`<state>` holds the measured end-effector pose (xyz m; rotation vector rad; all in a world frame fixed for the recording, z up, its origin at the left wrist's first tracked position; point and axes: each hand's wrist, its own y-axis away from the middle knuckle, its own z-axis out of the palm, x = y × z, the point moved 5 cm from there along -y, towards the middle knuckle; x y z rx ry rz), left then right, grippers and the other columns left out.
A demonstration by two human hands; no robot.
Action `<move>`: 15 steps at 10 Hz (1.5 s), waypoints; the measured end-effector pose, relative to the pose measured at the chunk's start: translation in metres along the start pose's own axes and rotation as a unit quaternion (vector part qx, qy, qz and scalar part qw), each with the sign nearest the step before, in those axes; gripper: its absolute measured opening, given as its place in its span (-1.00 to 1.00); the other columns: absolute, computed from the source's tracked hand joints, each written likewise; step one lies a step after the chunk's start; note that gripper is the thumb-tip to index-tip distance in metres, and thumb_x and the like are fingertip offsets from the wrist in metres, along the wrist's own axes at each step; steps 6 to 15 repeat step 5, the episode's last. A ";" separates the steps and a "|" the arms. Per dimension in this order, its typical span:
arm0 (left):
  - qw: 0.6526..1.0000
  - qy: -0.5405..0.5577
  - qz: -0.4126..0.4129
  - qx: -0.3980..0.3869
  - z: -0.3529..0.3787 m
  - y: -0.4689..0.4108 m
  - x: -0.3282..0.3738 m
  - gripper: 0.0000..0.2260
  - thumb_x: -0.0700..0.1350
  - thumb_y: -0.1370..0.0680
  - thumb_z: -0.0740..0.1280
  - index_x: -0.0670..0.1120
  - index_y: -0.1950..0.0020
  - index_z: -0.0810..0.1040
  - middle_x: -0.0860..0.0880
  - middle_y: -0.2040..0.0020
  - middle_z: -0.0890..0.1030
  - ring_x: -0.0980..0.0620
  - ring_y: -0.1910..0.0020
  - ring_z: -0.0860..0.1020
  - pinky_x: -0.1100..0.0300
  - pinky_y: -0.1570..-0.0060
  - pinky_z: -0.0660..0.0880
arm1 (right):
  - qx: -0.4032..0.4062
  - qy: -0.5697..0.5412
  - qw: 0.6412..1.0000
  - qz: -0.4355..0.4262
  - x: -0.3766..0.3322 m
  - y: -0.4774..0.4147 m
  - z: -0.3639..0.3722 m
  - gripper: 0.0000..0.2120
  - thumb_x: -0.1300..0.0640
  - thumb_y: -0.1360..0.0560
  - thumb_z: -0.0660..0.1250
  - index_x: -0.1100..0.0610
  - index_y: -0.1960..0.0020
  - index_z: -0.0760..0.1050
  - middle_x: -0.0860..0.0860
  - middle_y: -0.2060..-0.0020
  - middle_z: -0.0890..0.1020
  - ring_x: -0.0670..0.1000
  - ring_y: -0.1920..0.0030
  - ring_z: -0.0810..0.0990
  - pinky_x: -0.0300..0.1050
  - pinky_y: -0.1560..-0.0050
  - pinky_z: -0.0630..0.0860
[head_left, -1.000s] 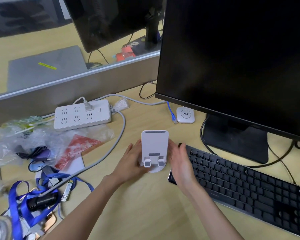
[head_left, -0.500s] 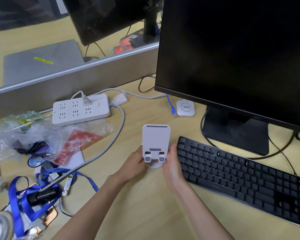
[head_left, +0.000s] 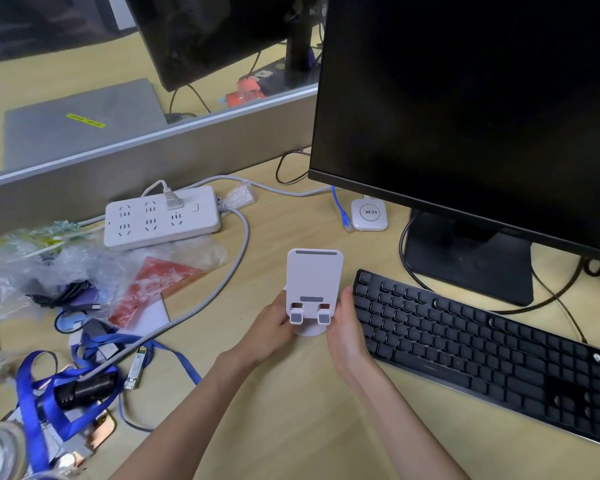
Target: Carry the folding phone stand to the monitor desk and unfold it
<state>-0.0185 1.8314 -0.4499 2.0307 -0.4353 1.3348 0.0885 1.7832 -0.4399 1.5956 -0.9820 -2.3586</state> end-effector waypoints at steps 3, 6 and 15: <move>0.999 0.015 0.016 0.033 -0.002 0.007 0.013 -0.59 -0.22 -0.45 0.06 0.11 -0.21 0.43 0.19 -0.18 0.52 0.34 -0.11 0.46 0.52 0.01 0.33 | 0.000 0.031 1.000 -0.006 -0.005 0.002 -0.001 -0.48 -0.15 -0.59 -0.12 -0.11 0.09 0.62 -0.18 0.04 0.70 -0.18 -0.06 0.57 -0.14 -0.23 0.37; 0.959 0.192 -0.012 0.206 -0.041 0.034 0.026 -0.61 -0.23 -0.56 0.14 0.03 -0.37 0.34 0.10 -0.37 0.40 0.22 -0.32 0.37 0.33 -0.22 0.29 | -0.010 -0.006 0.994 -0.105 -0.052 0.030 -0.019 -0.69 -0.13 -0.55 0.05 -0.15 -0.14 0.51 -0.17 -0.23 0.55 -0.29 -0.18 0.49 -0.27 -0.14 0.37; 0.959 0.192 -0.012 0.206 -0.041 0.034 0.026 -0.61 -0.23 -0.56 0.14 0.03 -0.37 0.34 0.10 -0.37 0.40 0.22 -0.32 0.37 0.33 -0.22 0.29 | -0.010 -0.006 0.994 -0.105 -0.052 0.030 -0.019 -0.69 -0.13 -0.55 0.05 -0.15 -0.14 0.51 -0.17 -0.23 0.55 -0.29 -0.18 0.49 -0.27 -0.14 0.37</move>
